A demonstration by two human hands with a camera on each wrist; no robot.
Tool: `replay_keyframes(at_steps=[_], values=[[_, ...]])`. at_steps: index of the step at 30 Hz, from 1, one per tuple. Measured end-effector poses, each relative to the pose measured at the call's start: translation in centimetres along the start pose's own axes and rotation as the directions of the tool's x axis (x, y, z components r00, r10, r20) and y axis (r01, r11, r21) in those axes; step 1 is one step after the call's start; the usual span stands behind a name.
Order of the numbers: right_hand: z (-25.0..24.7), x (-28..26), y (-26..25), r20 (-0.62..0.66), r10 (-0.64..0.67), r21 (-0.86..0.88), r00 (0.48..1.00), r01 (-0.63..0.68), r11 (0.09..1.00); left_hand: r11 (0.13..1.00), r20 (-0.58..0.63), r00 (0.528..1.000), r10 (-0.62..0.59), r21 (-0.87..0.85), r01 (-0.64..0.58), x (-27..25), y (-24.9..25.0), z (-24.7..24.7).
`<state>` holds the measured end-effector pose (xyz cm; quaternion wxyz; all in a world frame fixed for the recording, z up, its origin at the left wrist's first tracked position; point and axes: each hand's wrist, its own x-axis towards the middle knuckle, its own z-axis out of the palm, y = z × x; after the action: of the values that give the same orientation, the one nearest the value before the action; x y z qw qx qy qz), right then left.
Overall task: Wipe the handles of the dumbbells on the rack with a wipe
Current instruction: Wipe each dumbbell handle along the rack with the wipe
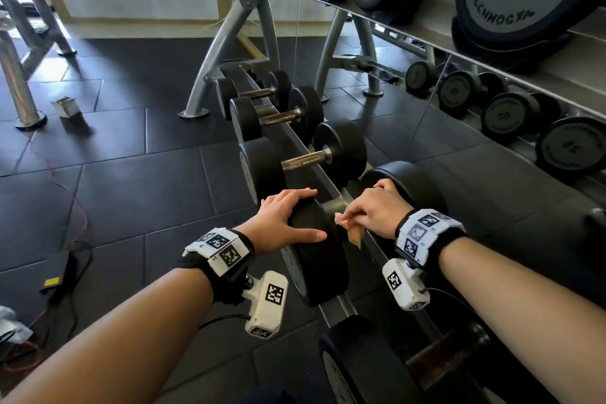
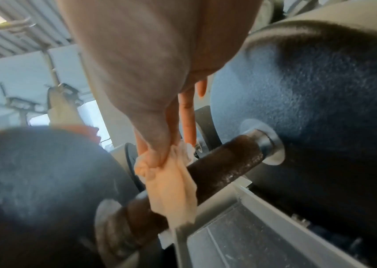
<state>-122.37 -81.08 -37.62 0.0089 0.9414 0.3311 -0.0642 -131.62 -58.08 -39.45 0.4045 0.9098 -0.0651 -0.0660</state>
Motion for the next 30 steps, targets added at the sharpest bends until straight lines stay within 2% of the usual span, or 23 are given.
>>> replay_keyframes(at_steps=[3,5,7,9,13,17,20,24,27,30], values=[[-0.4,0.7,0.5,-0.056,0.082,0.150,0.995,-0.073,0.986,0.999,0.069,0.997,0.027,-0.024,-0.025,0.9,-1.3,-1.0],[-1.0,1.5,0.6,-0.168,0.132,0.224,0.977,-0.093,0.970,0.988,0.101,0.993,0.063,-0.146,-0.048,1.7,-1.8,-2.0],[-1.8,2.8,0.4,-0.255,0.198,0.285,0.947,-0.122,0.951,0.957,0.081,0.993,0.089,-0.283,-0.063,2.9,-2.1,-3.3],[-2.7,4.4,0.1,-0.286,0.272,0.344,0.919,-0.167,0.924,0.946,-0.010,0.995,0.101,-0.309,-0.099,4.5,-2.4,-4.8],[-4.7,8.0,-0.7,-0.264,0.314,0.444,0.912,-0.174,0.879,0.957,-0.152,0.980,0.132,-0.236,-0.166,7.1,-4.2,-8.0],[-6.6,11.8,-1.6,-0.191,0.299,0.356,0.935,-0.218,0.909,0.979,-0.216,0.967,0.136,-0.118,-0.164,8.7,-6.5,-10.7],[-7.2,14.1,-2.2,-0.151,0.302,0.291,0.941,-0.250,0.923,0.990,-0.222,0.965,0.137,-0.001,-0.141,9.9,-7.6,-11.9],[-6.5,15.2,-1.5,-0.136,0.380,0.310,0.915,-0.325,0.893,0.994,-0.219,0.972,0.082,0.082,-0.066,11.8,-8.6,-12.2],[-5.1,15.8,-0.6,-0.157,0.424,0.297,0.892,-0.366,0.882,0.989,-0.218,0.976,0.003,0.142,0.029,13.2,-9.4,-11.9],[-4.3,17.0,0.0,-0.166,0.427,0.307,0.889,-0.365,0.879,0.988,-0.142,0.986,-0.090,0.113,0.106,14.0,-10.4,-10.9]])
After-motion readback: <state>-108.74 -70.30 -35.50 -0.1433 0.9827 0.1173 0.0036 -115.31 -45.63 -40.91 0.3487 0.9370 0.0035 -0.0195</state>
